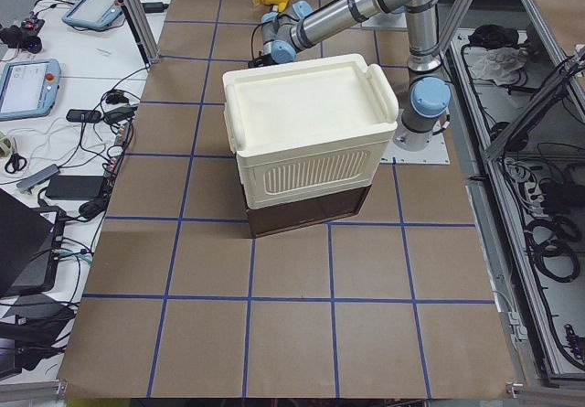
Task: Pull drawer sideways
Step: 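Move the left gripper down over the white drawer handle, then close the left gripper around the white bar handle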
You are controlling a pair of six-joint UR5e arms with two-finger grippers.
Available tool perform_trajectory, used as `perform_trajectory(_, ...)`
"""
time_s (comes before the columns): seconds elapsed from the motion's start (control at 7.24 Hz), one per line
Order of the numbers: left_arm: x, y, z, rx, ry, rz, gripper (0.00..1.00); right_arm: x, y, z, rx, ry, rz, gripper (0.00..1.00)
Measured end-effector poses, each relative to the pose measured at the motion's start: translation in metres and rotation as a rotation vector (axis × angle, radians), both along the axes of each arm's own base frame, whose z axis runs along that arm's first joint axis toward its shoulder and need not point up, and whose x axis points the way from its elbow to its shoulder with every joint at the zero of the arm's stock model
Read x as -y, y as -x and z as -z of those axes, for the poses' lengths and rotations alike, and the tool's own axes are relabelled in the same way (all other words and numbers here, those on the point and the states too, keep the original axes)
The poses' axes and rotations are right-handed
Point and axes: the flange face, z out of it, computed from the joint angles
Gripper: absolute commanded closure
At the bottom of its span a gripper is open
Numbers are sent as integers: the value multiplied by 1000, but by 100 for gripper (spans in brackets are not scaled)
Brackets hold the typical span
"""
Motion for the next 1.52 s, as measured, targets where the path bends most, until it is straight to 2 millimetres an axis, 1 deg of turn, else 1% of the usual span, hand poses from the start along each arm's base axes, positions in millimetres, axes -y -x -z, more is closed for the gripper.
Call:
perform_trajectory(0.14,1,-8,9,29,-43,6,0,0,0,0,0,0,0,0)
perform_trajectory(0.28,1,-19,13,47,-80,-9,0,0,0,0,0,0,0,0)
perform_trajectory(0.69,-9,-39,9,93,-74,-75,0,0,0,0,0,0,0,0)
perform_trajectory(0.83,-10,-46,9,104,-42,-101,3,0,0,0,0,0,1,0)
perform_trajectory(0.97,-9,-50,10,116,-3,-119,9,0,0,0,0,0,1,0)
perform_trajectory(1.24,-7,-55,14,142,30,-109,10,0,0,0,0,0,1,0)
perform_trajectory(1.52,-7,-60,17,162,4,-87,10,0,0,0,0,-1,1,0)
